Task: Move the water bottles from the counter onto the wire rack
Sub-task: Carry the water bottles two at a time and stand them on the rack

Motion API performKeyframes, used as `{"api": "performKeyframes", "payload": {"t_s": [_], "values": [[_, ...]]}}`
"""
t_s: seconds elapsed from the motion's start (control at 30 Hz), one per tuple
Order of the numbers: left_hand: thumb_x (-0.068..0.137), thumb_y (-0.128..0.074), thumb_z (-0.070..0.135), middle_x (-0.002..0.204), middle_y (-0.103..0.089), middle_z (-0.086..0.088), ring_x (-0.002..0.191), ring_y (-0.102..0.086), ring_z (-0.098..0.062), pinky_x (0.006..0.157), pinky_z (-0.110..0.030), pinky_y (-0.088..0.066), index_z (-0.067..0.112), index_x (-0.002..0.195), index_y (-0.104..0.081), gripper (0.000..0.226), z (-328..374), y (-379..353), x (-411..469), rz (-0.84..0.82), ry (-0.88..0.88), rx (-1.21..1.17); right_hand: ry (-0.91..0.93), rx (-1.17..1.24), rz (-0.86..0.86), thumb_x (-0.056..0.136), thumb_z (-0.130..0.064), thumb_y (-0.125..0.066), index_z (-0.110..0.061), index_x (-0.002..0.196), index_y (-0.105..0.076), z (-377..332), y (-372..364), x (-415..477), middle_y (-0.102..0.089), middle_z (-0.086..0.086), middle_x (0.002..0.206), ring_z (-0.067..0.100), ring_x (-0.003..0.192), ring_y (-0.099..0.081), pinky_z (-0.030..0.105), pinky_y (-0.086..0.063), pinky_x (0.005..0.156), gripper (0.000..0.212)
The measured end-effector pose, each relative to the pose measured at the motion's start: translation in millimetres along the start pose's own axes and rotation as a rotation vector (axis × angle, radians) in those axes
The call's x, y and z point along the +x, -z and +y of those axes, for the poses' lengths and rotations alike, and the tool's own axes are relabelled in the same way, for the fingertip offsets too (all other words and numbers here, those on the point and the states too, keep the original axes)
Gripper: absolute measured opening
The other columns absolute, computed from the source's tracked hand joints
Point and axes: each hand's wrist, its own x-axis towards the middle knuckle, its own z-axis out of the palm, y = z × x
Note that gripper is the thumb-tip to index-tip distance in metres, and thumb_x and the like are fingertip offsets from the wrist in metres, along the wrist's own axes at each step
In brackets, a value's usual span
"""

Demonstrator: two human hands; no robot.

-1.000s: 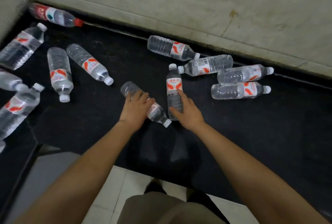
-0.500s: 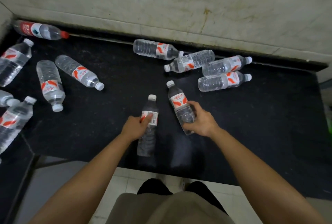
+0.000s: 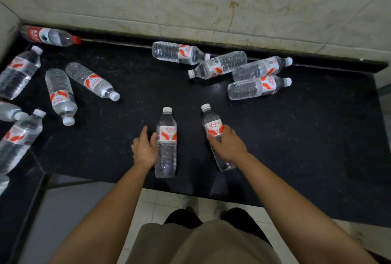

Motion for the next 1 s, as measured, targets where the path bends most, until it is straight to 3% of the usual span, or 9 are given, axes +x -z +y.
{"api": "performKeyframes", "payload": {"t_s": [0.1,0.17,0.33,0.53,0.73,1.0], "values": [[0.107,-0.038,0.038,0.152,-0.036,-0.026,0.141,-0.035,-0.042,0.116,-0.051,-0.031,0.018,0.156,-0.033,0.053,-9.6,7.0,8.8,0.046,0.125,0.002,0.021,-0.027,0.042,0.094,-0.058,-0.057,-0.008,0.144,-0.035,0.9,-6.9,3.7,-0.046,0.015,0.142,0.035,0.128,-0.05,0.047,-0.045,0.1,0.074],[0.106,-0.036,0.044,0.152,-0.04,-0.024,0.139,-0.04,-0.04,0.117,-0.051,-0.032,0.016,0.154,-0.037,0.056,-9.1,9.0,10.3,0.041,0.131,-0.062,0.013,0.0,0.036,0.091,-0.057,-0.063,-0.01,0.142,-0.038,2.7,-6.2,5.2,-0.049,0.014,0.139,0.033,0.125,-0.052,0.046,-0.047,0.099,0.074],[0.08,-0.034,0.083,0.148,-0.048,-0.017,0.138,-0.042,-0.038,0.115,-0.055,-0.035,0.017,0.155,-0.032,0.1,8.2,-2.5,-3.8,-0.044,0.073,-0.146,-0.001,0.09,0.04,0.085,-0.053,-0.071,-0.015,0.129,-0.051,3.0,3.8,3.7,-0.061,0.008,0.125,0.027,0.111,-0.061,0.039,-0.05,0.09,0.062],[0.086,-0.06,0.068,0.157,-0.037,-0.017,0.143,-0.034,-0.04,0.115,-0.055,-0.032,0.011,0.16,-0.012,0.105,24.5,-17.1,-20.6,-0.003,0.087,-0.036,-0.045,0.026,0.099,0.078,-0.048,-0.075,-0.017,0.12,-0.056,13.1,15.7,-22.8,-0.068,0.006,0.113,0.029,0.102,-0.066,0.034,-0.051,0.082,0.056],[0.089,-0.066,0.054,0.137,-0.051,-0.023,0.124,-0.052,-0.042,0.1,-0.051,-0.047,0.002,0.14,-0.041,0.077,34.3,-31.3,-12.2,0.087,-0.002,0.061,-0.135,0.015,0.245,0.061,-0.051,-0.076,-0.028,0.117,-0.059,49.6,27.3,-59.8,-0.069,0.0,0.105,0.027,0.096,-0.066,0.032,-0.048,0.076,0.063],[0.08,-0.076,0.051,0.115,-0.07,-0.01,0.105,-0.066,-0.034,0.086,-0.039,-0.052,0.015,0.122,-0.055,0.06,113.9,-68.9,-52.3,-0.169,-0.39,0.139,-0.273,0.368,0.595,0.06,-0.045,-0.085,-0.03,0.125,-0.059,107.8,49.5,-117.7,-0.069,-0.007,0.108,0.017,0.098,-0.066,0.037,-0.056,0.086,0.071]]}}
